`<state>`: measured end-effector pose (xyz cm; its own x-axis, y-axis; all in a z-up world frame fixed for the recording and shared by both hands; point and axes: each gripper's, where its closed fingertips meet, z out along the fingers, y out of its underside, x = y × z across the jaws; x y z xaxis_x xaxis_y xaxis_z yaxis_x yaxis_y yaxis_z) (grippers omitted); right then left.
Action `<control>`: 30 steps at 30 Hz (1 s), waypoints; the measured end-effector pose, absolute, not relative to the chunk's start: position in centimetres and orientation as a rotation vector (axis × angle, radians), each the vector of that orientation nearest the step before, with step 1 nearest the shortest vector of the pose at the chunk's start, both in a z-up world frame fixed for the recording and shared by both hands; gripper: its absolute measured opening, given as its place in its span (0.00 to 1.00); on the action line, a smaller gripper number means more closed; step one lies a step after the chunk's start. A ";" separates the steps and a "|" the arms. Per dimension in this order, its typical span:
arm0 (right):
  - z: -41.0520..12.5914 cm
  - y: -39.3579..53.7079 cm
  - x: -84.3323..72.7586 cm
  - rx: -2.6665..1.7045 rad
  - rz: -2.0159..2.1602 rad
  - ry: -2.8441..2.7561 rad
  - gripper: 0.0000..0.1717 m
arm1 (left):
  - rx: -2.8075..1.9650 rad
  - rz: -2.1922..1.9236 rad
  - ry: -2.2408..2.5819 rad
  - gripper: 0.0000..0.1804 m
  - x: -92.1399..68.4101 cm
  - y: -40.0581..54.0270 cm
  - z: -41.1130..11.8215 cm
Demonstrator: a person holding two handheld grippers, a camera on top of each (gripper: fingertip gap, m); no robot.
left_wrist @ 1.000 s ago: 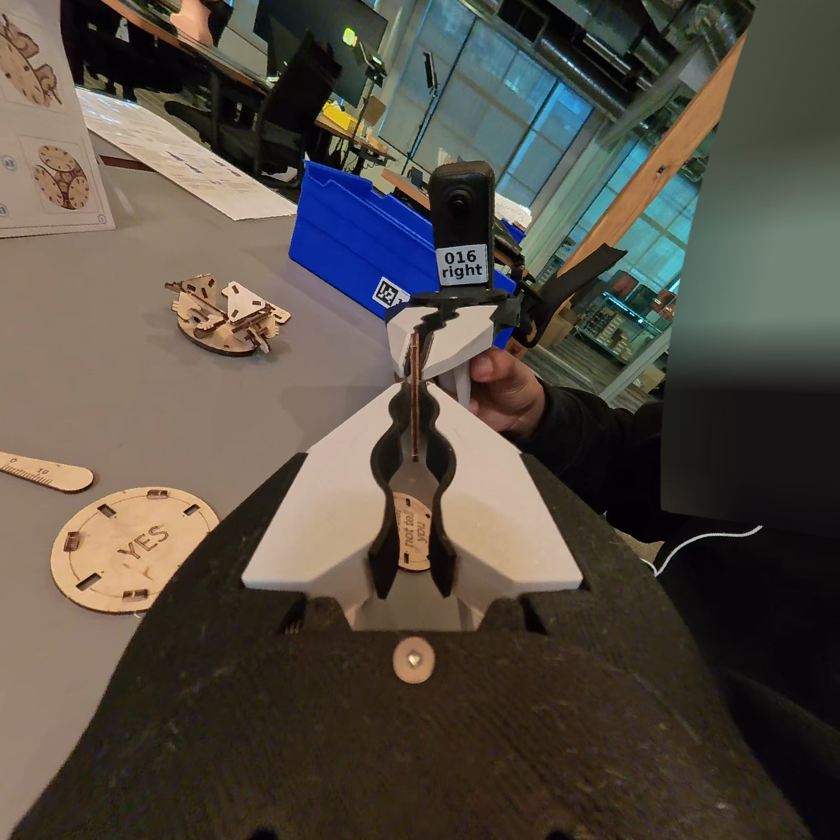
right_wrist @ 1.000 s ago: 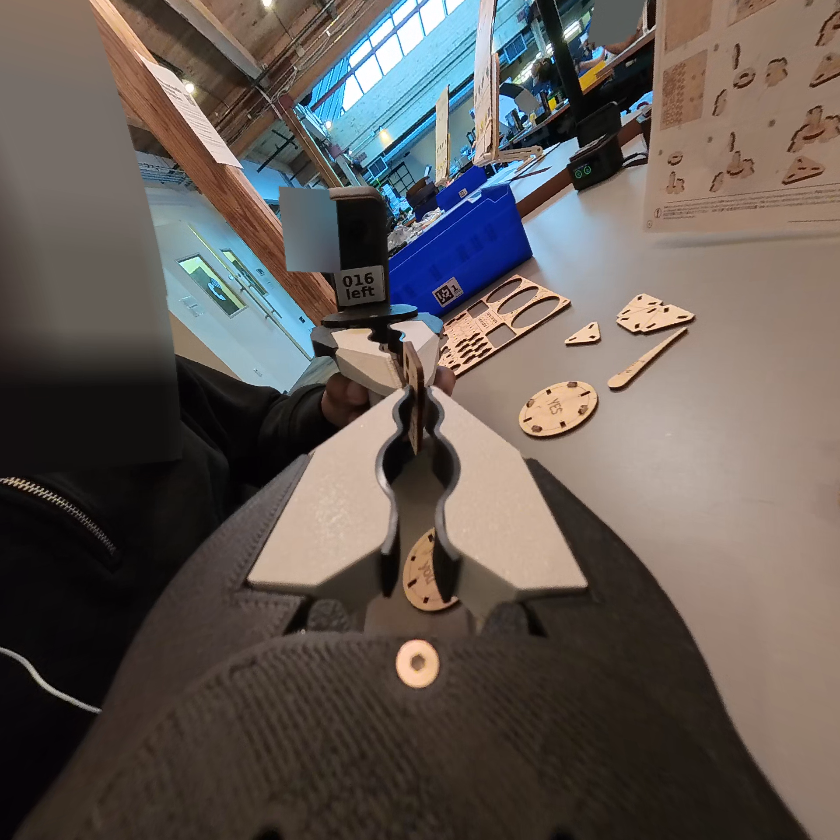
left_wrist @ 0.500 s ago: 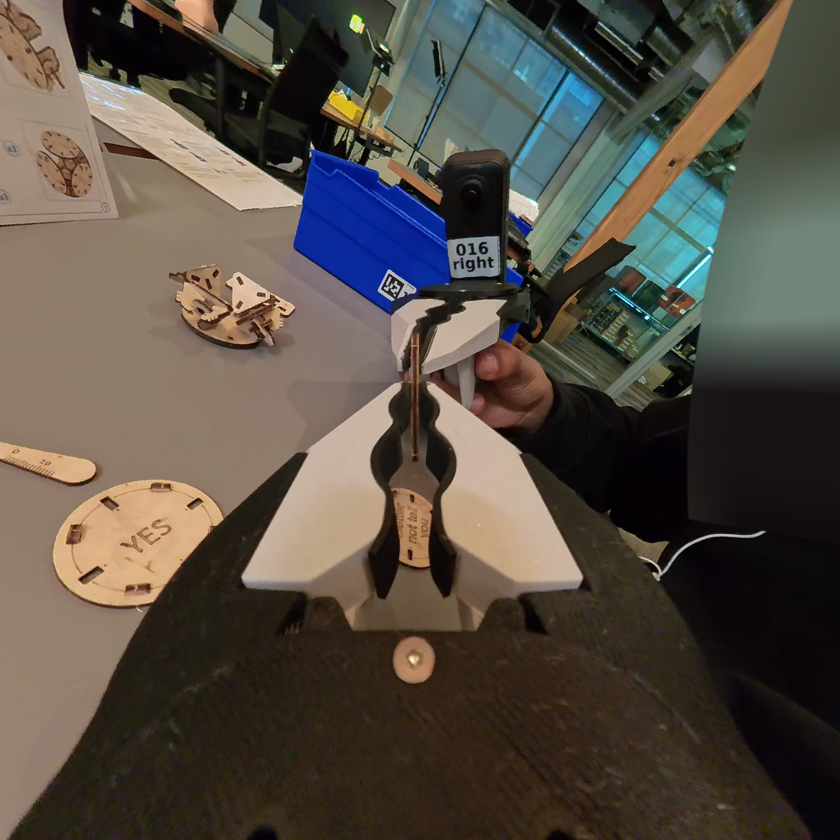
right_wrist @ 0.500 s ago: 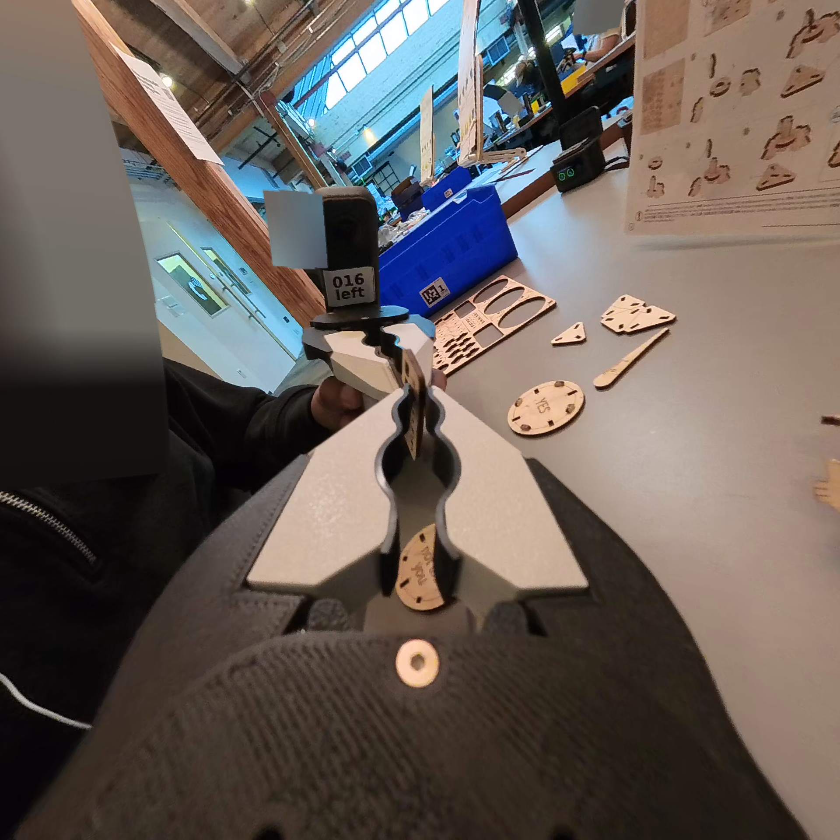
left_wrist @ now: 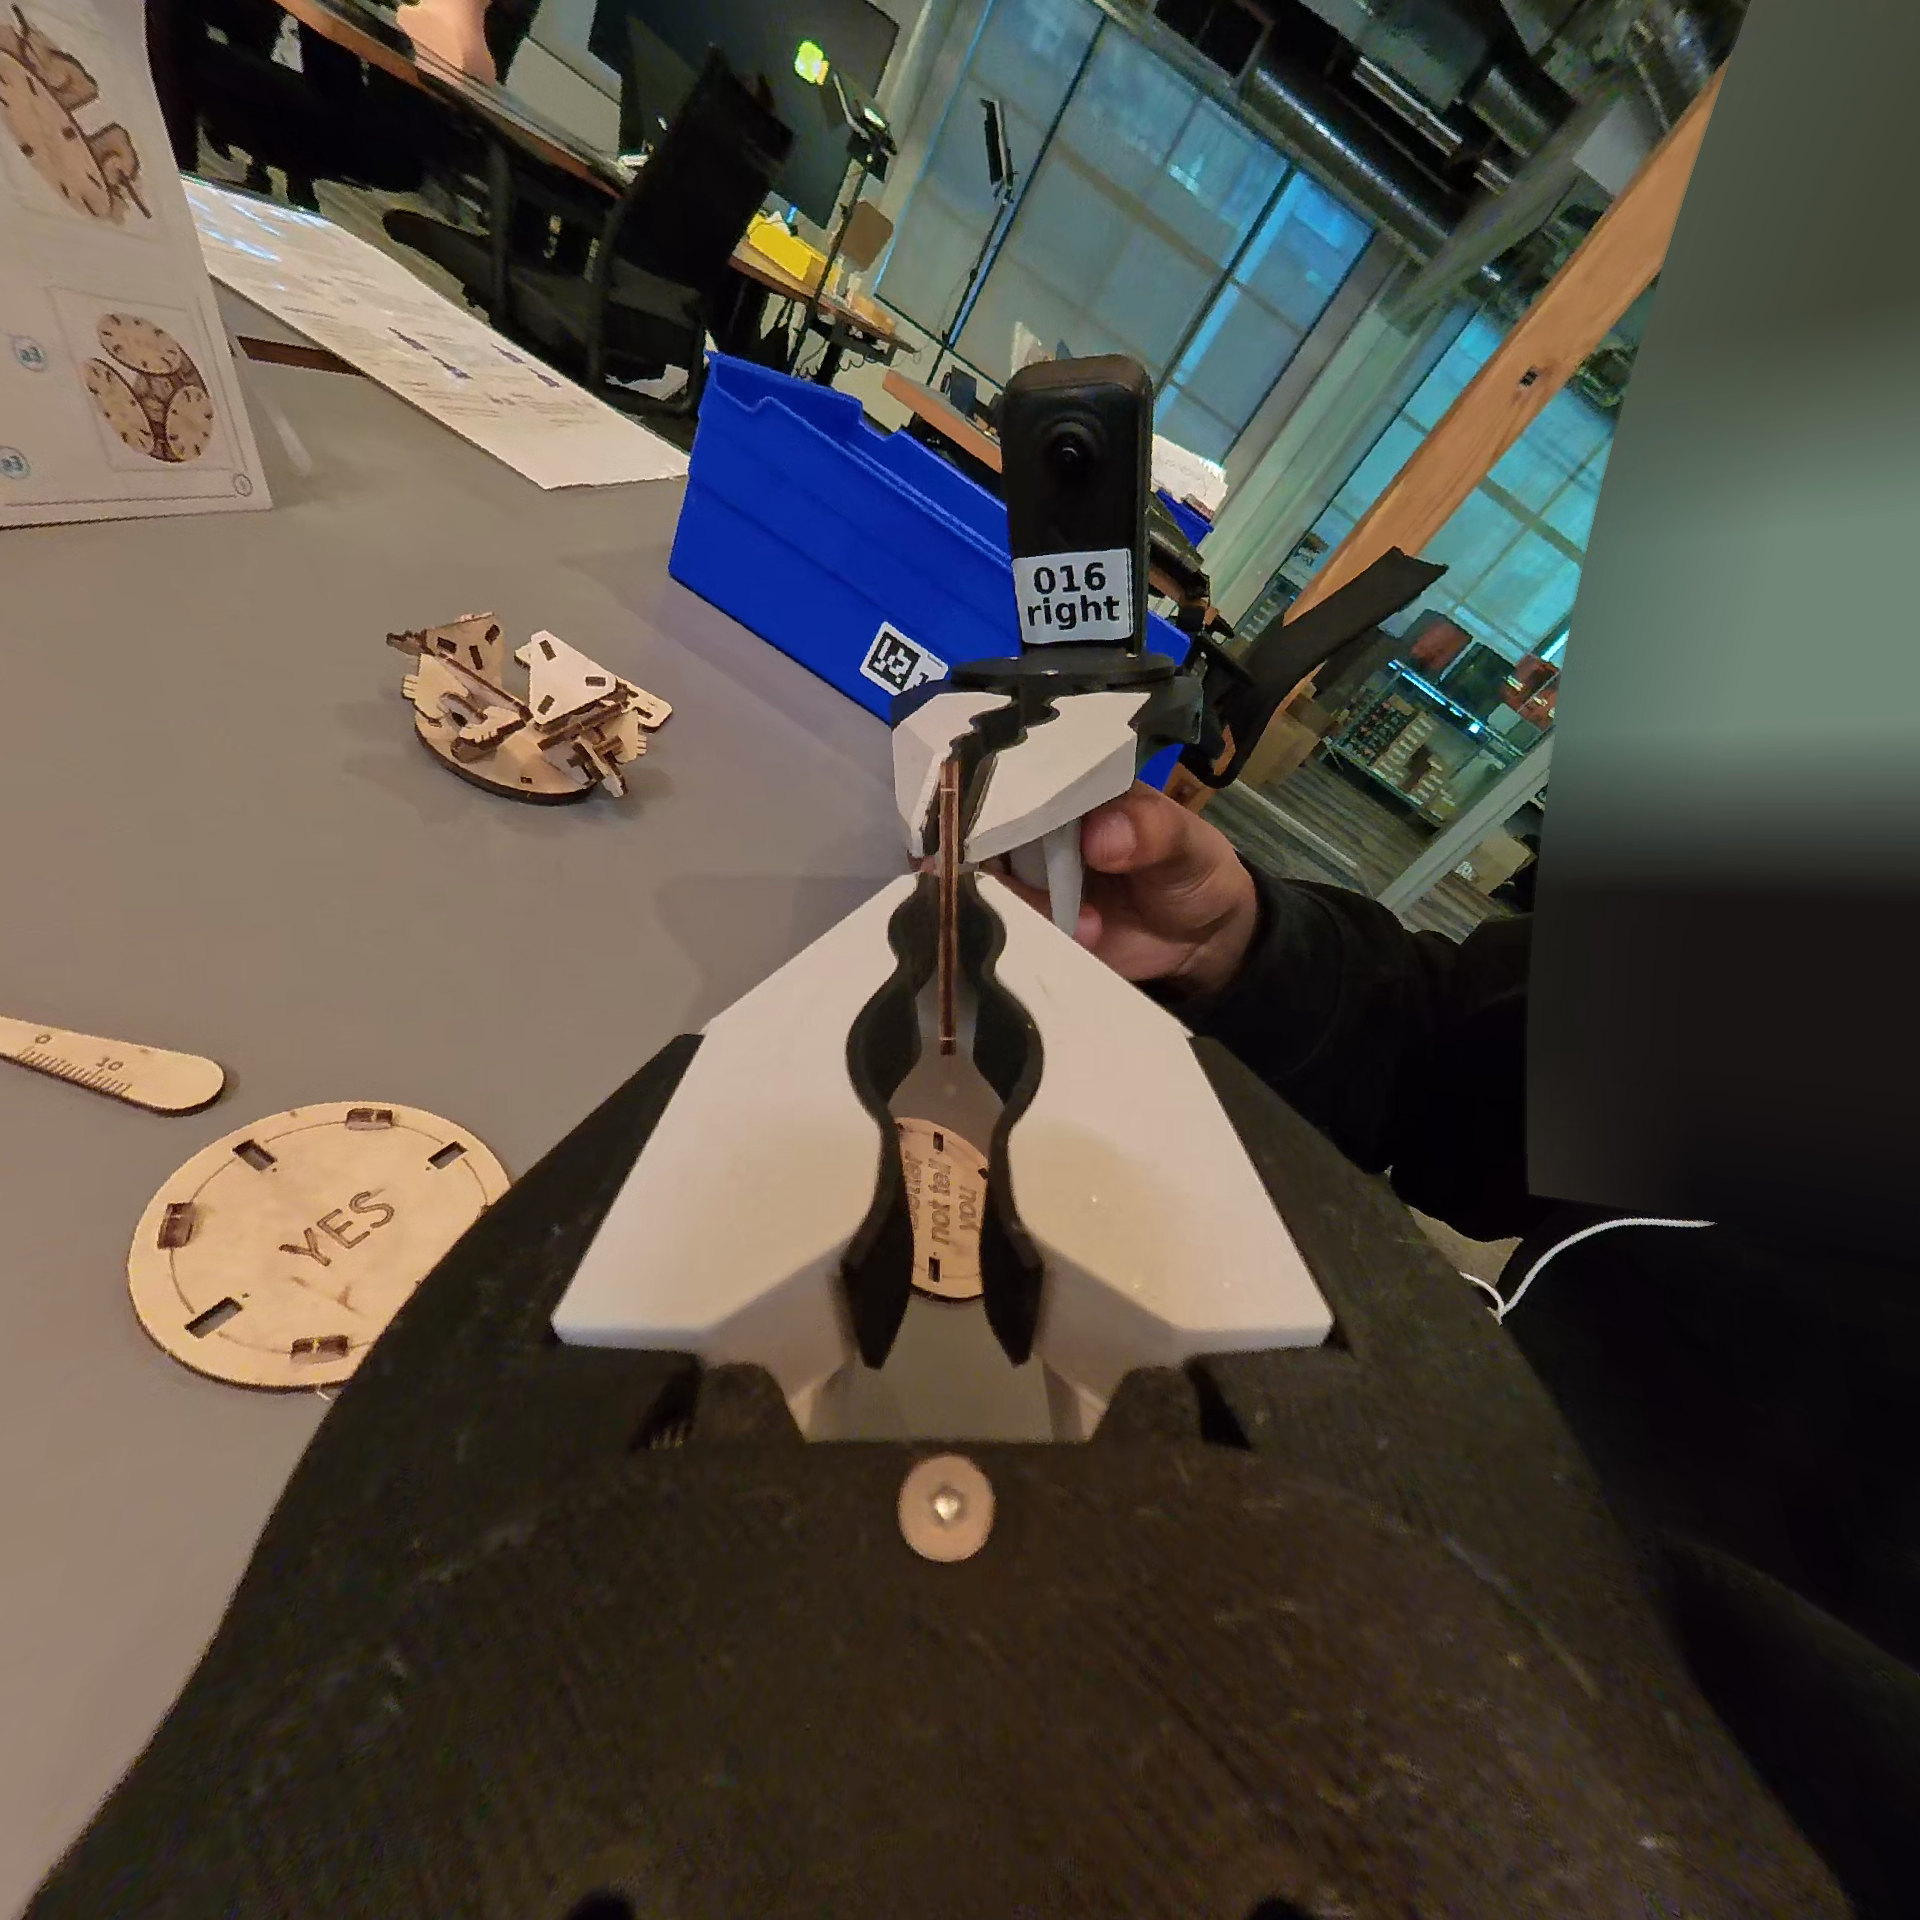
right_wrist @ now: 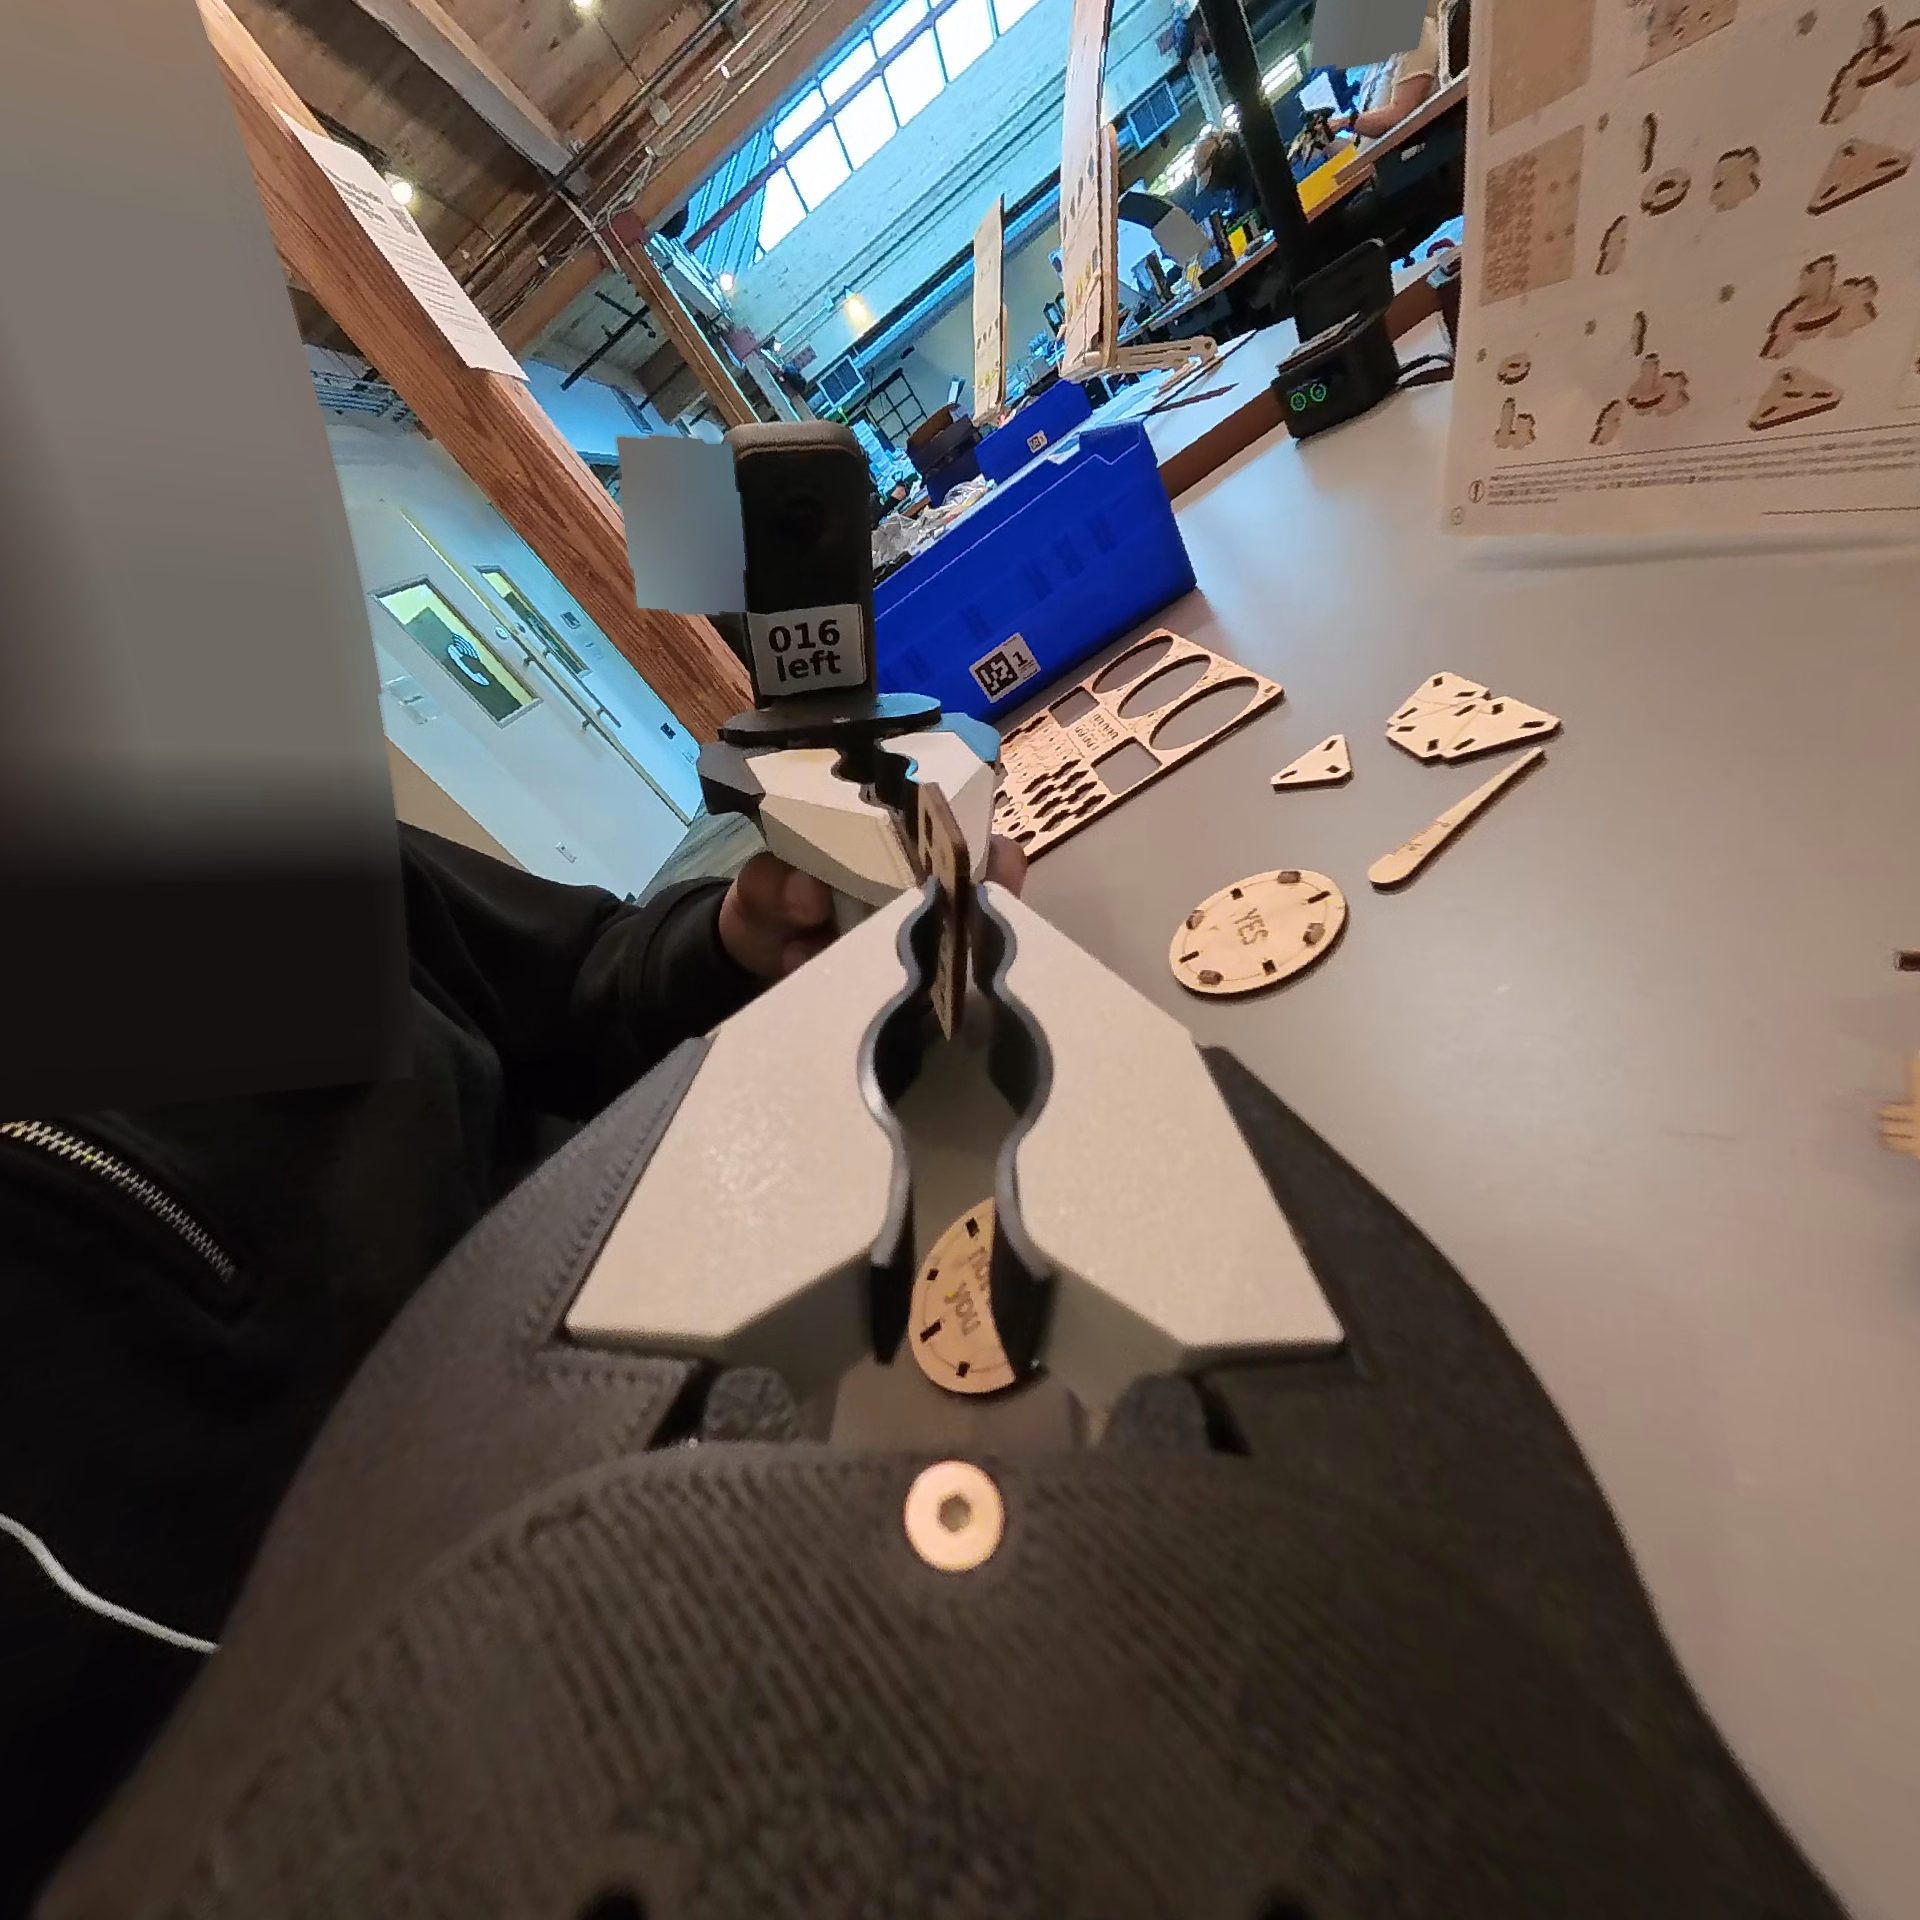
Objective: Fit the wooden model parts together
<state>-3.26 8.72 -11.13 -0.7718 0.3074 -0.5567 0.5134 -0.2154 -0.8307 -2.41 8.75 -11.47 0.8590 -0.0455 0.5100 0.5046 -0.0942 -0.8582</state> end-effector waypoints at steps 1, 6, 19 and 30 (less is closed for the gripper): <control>-11.1 8.7 -3.3 0.990 -2.123 1.871 0.01 | -1.608 -0.478 -0.367 0.00 -2.4 8.7 -11.4; -11.1 8.7 -3.3 0.990 -2.122 1.873 0.01 | -1.611 -0.477 -0.370 0.00 -2.4 8.8 -11.5; -11.5 8.8 -3.0 0.996 -2.087 1.918 0.01 | -1.656 -0.390 -0.336 0.00 -2.1 8.9 -11.8; -11.5 8.9 -2.7 1.001 -2.065 1.925 0.01 | -1.696 -0.313 -0.307 0.00 -1.7 9.0 -11.9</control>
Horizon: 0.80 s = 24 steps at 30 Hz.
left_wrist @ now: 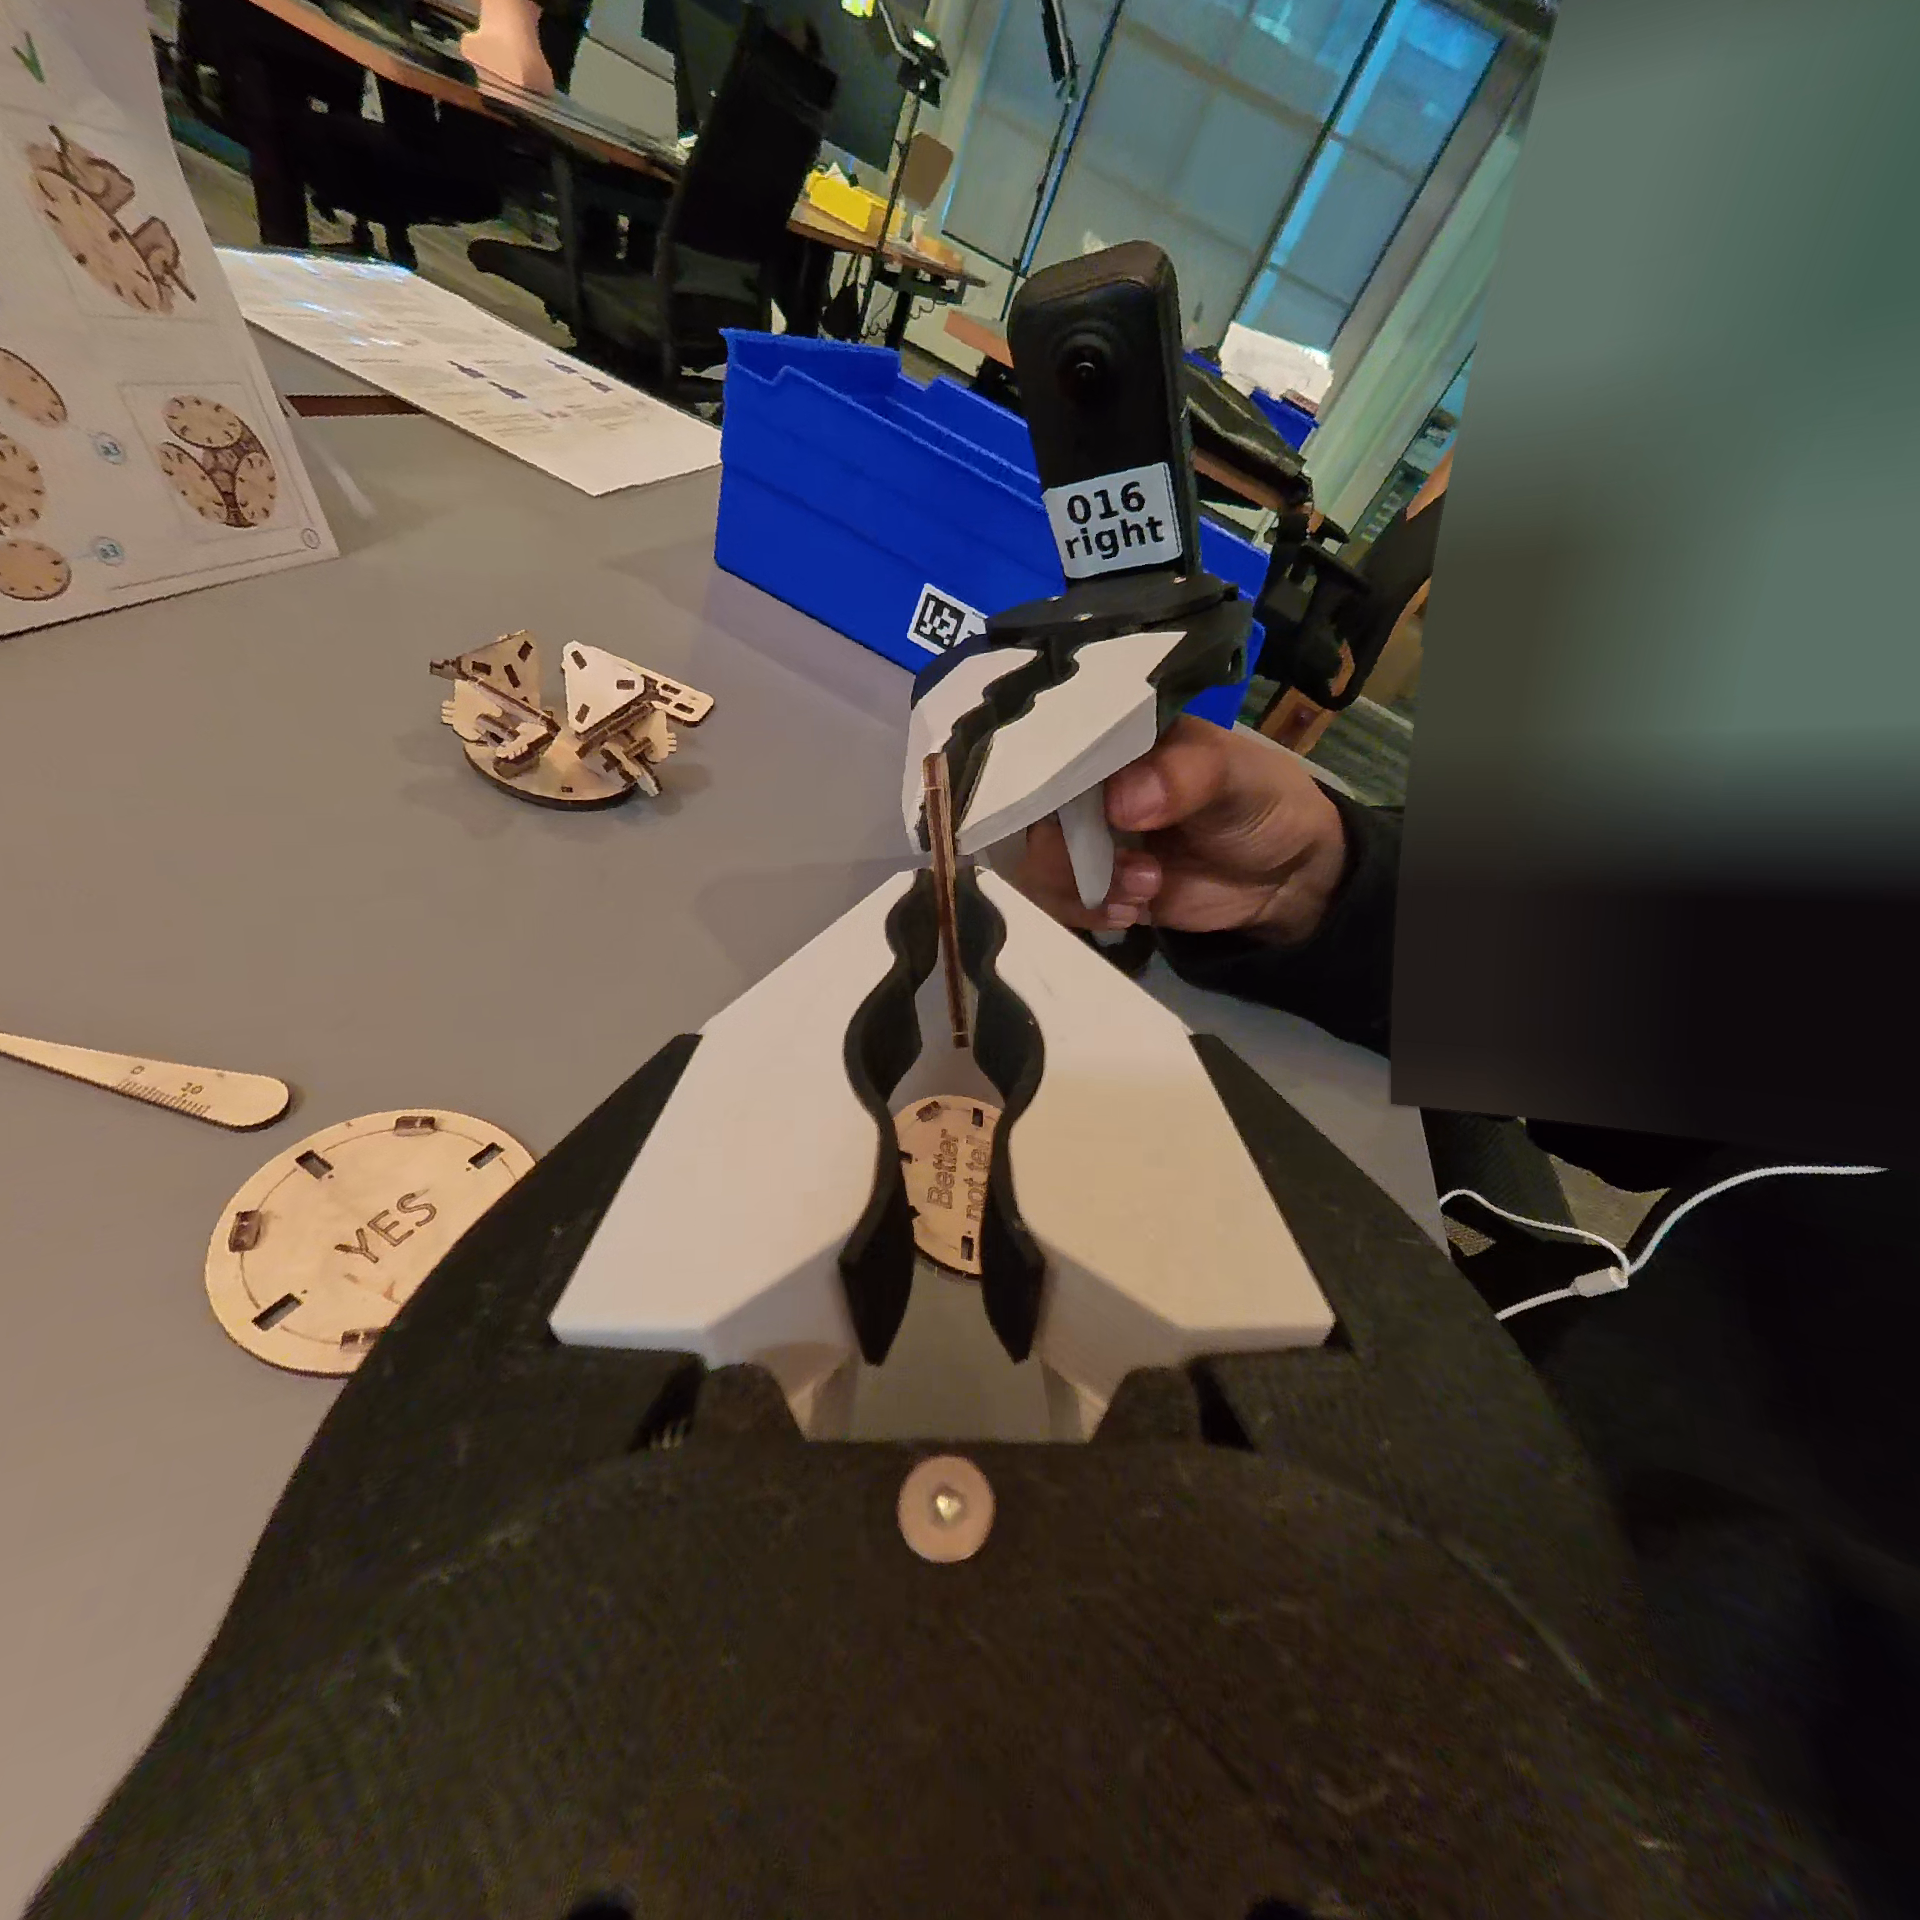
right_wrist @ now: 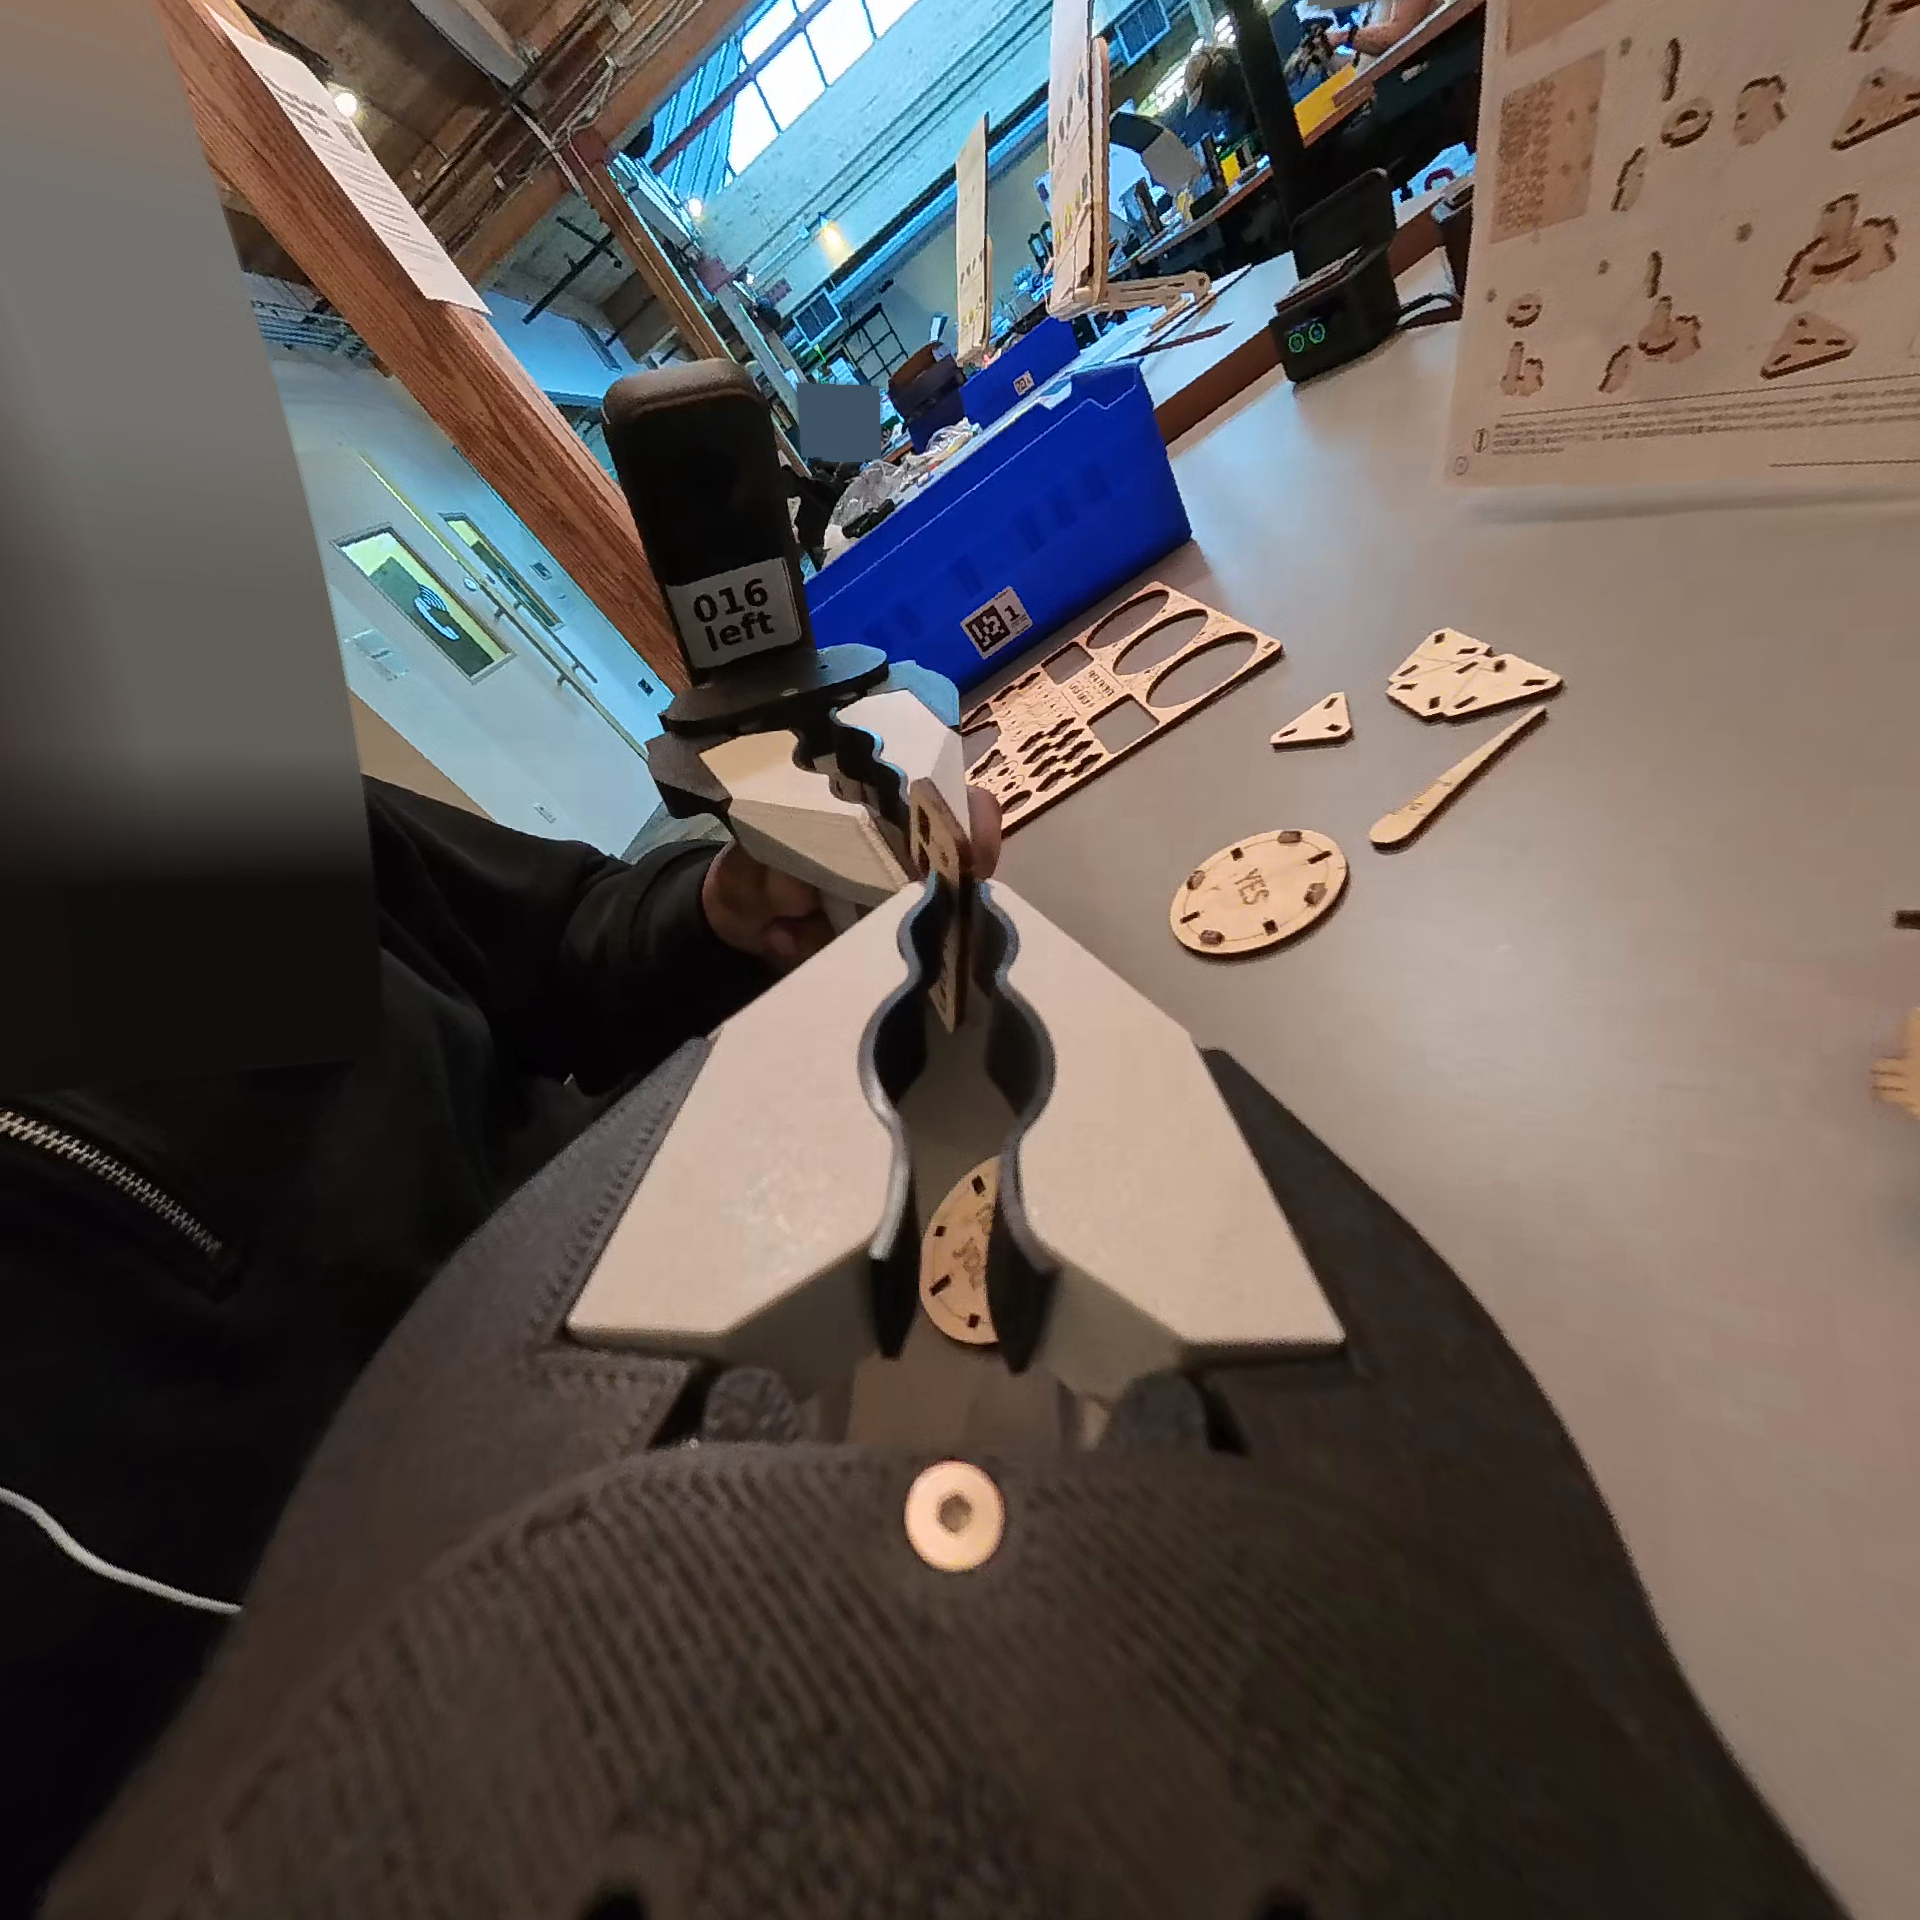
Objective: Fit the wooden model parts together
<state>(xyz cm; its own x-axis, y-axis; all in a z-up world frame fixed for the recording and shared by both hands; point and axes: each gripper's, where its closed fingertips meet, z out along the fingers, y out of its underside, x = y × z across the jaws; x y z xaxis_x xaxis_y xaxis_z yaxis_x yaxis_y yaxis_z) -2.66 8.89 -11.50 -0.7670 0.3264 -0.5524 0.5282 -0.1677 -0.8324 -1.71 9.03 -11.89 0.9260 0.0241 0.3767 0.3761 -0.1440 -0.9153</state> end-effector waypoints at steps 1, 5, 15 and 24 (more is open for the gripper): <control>-11.5 8.9 -2.7 1.004 -2.069 1.929 0.01 | -1.693 -0.315 -0.309 0.00 -1.7 9.0 -11.8; -11.3 8.8 -2.6 1.003 -2.074 1.923 0.01 | -1.696 -0.310 -0.301 0.00 -1.6 9.0 -11.7; -11.6 8.8 -2.7 1.022 -2.071 1.942 0.01 | -1.730 -0.232 -0.287 0.00 -1.6 9.0 -12.0; -11.5 8.9 -3.5 1.047 -2.112 1.914 0.02 | -1.659 -0.381 -0.391 0.00 -2.5 9.0 -11.8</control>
<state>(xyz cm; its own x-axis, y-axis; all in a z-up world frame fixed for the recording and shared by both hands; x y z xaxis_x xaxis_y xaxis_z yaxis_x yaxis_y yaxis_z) -3.53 8.95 -11.52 -0.7572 0.3606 -0.5447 0.5066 -0.2023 -0.8381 -2.52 9.00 -11.78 0.8852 0.0352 0.4639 0.4646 -0.1159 -0.8779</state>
